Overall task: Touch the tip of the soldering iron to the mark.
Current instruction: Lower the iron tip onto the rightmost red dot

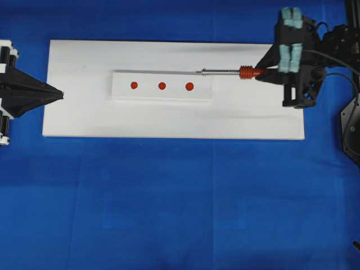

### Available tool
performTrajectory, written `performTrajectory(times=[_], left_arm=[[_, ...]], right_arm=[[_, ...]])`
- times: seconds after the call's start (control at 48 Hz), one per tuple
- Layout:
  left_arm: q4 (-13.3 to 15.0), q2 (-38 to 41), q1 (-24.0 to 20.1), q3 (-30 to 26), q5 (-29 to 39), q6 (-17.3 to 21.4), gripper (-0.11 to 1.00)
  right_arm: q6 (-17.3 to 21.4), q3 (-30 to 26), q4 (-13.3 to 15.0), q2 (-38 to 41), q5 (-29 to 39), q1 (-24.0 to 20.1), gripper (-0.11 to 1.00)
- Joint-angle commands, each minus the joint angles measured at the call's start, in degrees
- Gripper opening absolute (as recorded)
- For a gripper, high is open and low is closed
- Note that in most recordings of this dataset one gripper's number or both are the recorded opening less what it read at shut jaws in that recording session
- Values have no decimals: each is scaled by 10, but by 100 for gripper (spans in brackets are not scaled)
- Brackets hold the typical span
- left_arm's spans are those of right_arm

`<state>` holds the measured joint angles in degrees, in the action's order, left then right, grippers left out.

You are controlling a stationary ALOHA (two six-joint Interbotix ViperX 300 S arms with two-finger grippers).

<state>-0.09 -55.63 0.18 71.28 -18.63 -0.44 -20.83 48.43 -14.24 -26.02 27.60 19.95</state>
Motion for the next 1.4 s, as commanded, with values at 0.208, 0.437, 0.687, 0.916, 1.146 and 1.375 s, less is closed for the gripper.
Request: performTrajectory(times=[0.208,0.437,0.687,0.916,1.146,1.375], left_arm=[[-1,4,-2,-5,-5,0,0],[-1,4,-2,-5,-5,0,0],[-1,4,-2,-5,-5,0,0],[-1,4,-2,-5,-6,0,0],[-1,4,-2,-5,-5,0,0],[-1,4,-2,-6,-6,0,0]], right_arm=[[-2,-5,0,73,-47,-3,6],[-1,0,-1,112,-70,-5,6],[-4,10,-2,127,-78,-11,6],[-4,14,-2,130,-87,-12,6],[-1,11,-2,136,-88,-12,6],[-1,11,-3,138,-85,-12,6]])
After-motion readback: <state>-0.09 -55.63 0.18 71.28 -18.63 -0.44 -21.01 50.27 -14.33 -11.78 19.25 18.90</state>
